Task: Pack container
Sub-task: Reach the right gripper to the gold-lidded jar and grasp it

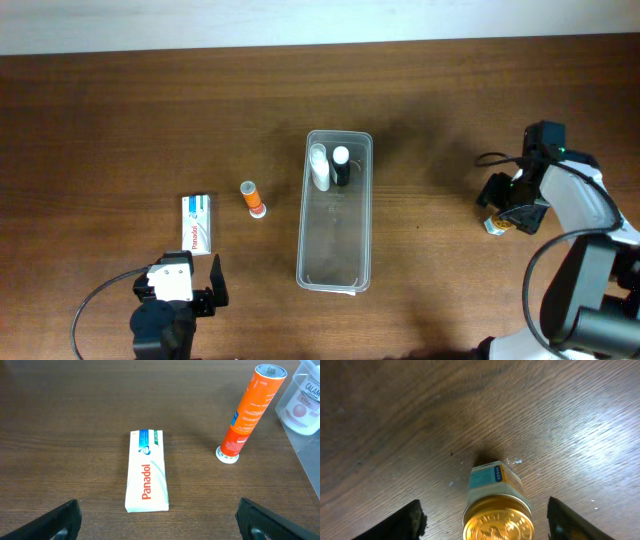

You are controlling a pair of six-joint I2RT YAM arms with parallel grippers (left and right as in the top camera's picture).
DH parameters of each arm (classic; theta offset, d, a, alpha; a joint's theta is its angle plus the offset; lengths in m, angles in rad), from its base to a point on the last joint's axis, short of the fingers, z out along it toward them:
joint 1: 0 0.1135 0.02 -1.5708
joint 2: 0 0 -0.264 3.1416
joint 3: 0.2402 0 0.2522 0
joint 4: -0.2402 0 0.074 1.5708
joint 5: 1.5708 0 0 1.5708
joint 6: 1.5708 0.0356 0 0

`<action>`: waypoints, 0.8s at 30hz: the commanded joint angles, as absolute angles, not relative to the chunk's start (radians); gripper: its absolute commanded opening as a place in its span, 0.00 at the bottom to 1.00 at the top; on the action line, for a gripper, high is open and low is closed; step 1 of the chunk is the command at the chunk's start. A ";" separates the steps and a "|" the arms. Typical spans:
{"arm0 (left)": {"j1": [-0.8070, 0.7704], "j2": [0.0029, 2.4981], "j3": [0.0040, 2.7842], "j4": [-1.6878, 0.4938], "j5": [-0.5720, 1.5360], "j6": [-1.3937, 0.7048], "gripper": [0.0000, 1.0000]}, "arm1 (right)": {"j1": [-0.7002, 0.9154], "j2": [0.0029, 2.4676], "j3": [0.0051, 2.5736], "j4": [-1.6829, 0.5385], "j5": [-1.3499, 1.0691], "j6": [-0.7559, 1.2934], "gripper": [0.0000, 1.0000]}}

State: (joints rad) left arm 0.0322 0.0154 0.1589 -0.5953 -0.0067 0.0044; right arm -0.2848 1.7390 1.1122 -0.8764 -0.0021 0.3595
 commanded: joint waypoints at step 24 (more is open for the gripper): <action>0.035 0.006 0.155 -0.596 0.001 0.019 1.00 | -0.241 1.619 1.227 -1.068 -0.026 0.329 0.38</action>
State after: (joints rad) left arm 0.0322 0.0154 0.1589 -0.5953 -0.0071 0.0044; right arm -0.2729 1.7206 1.1667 -1.0500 -0.0246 0.3496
